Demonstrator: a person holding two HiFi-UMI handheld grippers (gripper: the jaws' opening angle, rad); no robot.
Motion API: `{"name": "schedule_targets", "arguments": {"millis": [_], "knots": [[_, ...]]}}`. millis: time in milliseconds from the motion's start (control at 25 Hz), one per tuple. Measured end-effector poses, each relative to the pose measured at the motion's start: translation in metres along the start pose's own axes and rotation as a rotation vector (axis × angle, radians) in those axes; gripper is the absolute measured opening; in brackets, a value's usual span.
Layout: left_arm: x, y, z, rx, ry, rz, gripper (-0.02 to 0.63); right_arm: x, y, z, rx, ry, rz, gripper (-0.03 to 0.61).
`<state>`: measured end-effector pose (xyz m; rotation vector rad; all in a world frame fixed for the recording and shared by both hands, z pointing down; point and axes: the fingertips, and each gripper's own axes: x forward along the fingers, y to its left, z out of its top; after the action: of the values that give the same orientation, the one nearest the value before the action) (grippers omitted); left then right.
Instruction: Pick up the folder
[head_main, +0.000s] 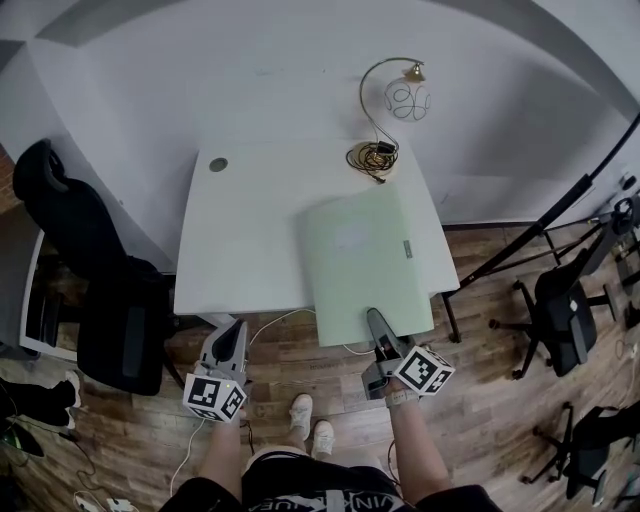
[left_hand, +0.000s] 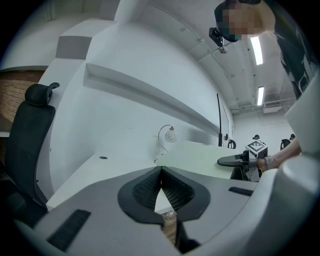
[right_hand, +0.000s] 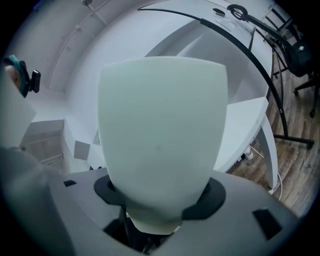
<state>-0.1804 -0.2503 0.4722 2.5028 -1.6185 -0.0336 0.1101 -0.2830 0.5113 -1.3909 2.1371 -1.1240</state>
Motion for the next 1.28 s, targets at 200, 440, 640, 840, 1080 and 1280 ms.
{"name": "schedule_targets", "arguments": {"millis": [200,440,640,840,1080,1280], "knots": [[-0.005,-0.001,0.011,0.018,-0.025,0.000,0.014,-0.008,0.009,0.006,-0.081,0.008,-0.008,0.291],[-0.013,-0.005,0.020,0.018,-0.042,0.002,0.014,-0.017,0.020,0.012,-0.157,0.014,0.001,0.291],[-0.020,-0.009,0.027,0.021,-0.057,0.006,0.014,-0.024,0.029,0.017,-0.222,0.015,-0.002,0.291],[-0.026,-0.012,0.035,0.028,-0.073,0.015,0.014,-0.033,0.035,0.023,-0.303,0.014,-0.022,0.291],[-0.034,-0.017,0.041,0.032,-0.083,0.024,0.014,-0.046,0.036,0.031,-0.394,0.008,-0.049,0.291],[-0.039,-0.017,0.045,0.034,-0.090,0.036,0.015,-0.056,0.037,0.035,-0.416,-0.005,-0.056,0.291]]}}
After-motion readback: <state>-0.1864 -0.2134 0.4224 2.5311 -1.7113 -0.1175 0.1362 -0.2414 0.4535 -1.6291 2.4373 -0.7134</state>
